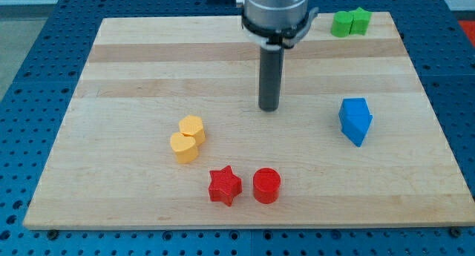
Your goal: Move your arm to the yellow heart
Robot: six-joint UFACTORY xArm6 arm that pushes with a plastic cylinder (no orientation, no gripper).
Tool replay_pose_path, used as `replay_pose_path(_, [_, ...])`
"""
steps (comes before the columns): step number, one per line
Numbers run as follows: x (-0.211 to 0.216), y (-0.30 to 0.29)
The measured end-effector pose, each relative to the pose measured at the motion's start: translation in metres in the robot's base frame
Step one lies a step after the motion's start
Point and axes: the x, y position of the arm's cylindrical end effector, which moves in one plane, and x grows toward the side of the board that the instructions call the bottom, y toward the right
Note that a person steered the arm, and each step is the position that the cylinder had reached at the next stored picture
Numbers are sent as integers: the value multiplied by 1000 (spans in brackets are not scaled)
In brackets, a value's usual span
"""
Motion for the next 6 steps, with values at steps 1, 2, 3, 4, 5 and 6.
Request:
replay_pose_path(1, [35, -5])
replay_pose_path(2, [64, -17])
replay_pose_path(3, [78, -45])
replay_pose_path(4, [78, -80])
replay_pose_path(5, [78, -112])
replay_pose_path(6, [78, -146])
